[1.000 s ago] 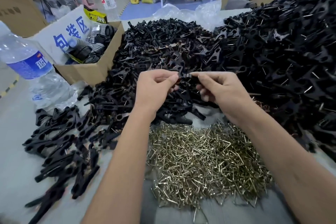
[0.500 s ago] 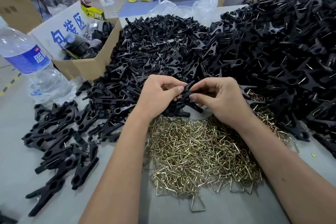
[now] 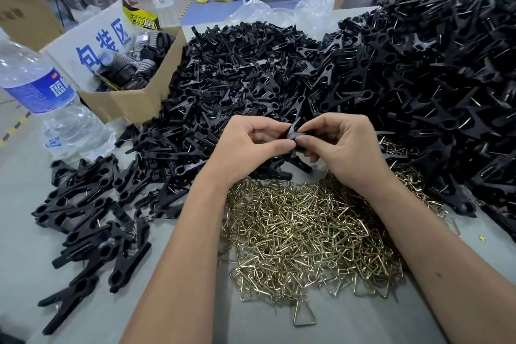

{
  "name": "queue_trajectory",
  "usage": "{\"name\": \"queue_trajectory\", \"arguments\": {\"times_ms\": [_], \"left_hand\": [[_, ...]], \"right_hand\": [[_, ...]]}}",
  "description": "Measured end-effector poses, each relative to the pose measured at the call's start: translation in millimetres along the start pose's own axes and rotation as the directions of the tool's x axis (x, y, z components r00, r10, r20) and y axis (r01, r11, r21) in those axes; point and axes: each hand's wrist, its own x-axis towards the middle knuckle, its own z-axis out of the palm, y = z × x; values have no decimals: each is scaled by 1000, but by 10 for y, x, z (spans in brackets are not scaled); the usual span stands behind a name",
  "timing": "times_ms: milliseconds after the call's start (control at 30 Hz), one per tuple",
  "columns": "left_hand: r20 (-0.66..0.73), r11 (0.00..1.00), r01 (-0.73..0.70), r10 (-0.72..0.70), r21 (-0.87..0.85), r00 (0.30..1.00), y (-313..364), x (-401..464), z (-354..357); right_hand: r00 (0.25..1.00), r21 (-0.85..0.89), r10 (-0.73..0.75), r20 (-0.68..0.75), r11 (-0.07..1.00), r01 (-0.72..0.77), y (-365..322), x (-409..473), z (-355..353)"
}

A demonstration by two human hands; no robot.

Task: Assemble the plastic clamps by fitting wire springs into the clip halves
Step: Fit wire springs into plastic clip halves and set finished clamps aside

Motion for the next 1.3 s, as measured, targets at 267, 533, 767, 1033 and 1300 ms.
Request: {"name": "queue_trajectory", "arguments": {"times_ms": [267,533,767,1033,1300], "left_hand": [[-204,1000,-17,14,-13,979,-15,36,-72],[-494,997,-71,46,-31,868,-149,99,-217],[-489,985,-130,59,-113,870,-145,108,-222],[-472,947,-177,31,-270,881,-134,84,-274],[-318,944,-154,56,-292,946,-100,32,-290]], "right_hand": [[999,-142,25,28,990,-21,-228,4,-89],[748,-489,306,589,872,28,-360,-17,-124],[863,-47,176,473,984,-175,-361,-9,-244],[956,485,232,177,825,-290,-298,-12,-98],[960,400,277,42,876,-270,-230,-6,-79]]}}
